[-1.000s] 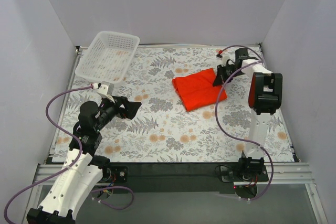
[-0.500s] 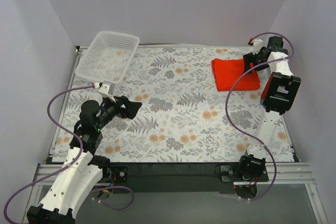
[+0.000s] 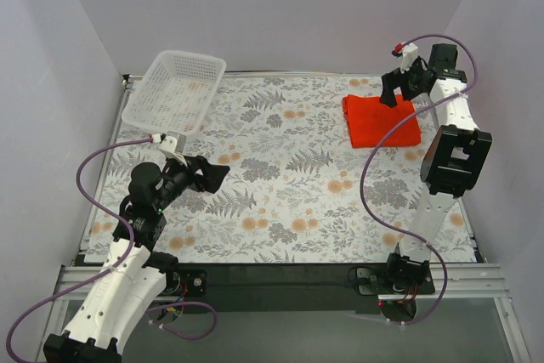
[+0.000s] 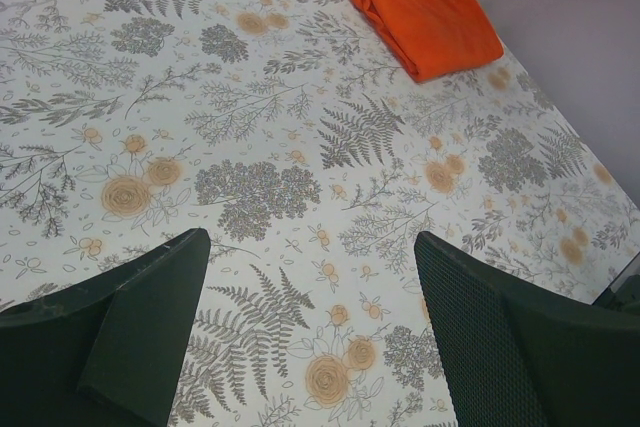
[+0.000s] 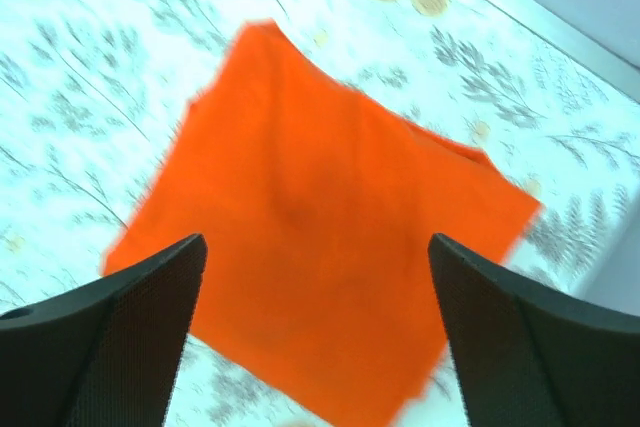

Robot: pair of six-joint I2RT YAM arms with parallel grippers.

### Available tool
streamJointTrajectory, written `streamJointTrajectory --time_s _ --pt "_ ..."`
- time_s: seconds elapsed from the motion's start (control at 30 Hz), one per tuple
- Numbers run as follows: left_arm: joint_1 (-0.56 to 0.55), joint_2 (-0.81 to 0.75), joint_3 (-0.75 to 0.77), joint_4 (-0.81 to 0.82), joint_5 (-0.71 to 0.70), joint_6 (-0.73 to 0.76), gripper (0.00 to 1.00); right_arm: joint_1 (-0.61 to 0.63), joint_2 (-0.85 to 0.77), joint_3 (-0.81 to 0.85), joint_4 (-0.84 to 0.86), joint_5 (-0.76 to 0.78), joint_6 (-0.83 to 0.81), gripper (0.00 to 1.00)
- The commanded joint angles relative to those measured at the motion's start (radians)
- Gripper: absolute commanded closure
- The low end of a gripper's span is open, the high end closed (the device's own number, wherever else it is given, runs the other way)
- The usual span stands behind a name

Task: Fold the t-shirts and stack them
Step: Neatly place the folded tshirt to the corner

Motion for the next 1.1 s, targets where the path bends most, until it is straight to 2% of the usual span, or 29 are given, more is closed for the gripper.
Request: streamJointTrajectory --time_s 0.0,0.03,0.07,0.1,0.13,0.3,0.6,0.8,1.07 --pt "0.004 -0.01 0.007 -0.007 -0.014 0.011 0.23 0.07 0.083 0.071 0.037 -0.116 0.134 0.21" --pt "0.004 -0.01 0.007 -0.009 -0.015 0.013 0.23 0.083 0.111 0.108 0.042 -0.094 0.169 0.33" --pt "0.004 -0.01 0.007 -0.01 -0.014 0.013 0.23 0.093 0.137 0.142 0.042 -0.074 0.209 0.71" --pt "0.004 -0.01 0.007 -0.01 -0.017 0.013 0.23 0.116 0.184 0.173 0.043 -0.038 0.253 0.81" --pt "0.004 -0.01 0.008 -0.009 -0.019 0.017 0.23 0.127 0.2 0.214 0.05 -0.018 0.266 0.84" --pt "0.004 -0.007 0.008 -0.01 -0.017 0.017 0.23 0.214 0.241 0.215 0.154 0.128 0.298 0.85" --pt "0.004 0.008 0.01 -0.01 -0.012 0.017 0.23 0.264 0.342 0.284 0.185 0.271 0.336 0.89" --pt "0.004 0.026 0.014 -0.007 -0.003 0.017 0.23 0.265 0.384 0.302 0.185 0.271 0.318 0.89" --pt "0.004 0.036 0.011 -0.009 -0.002 0.017 0.23 0.268 0.43 0.343 0.18 0.175 0.295 0.9"
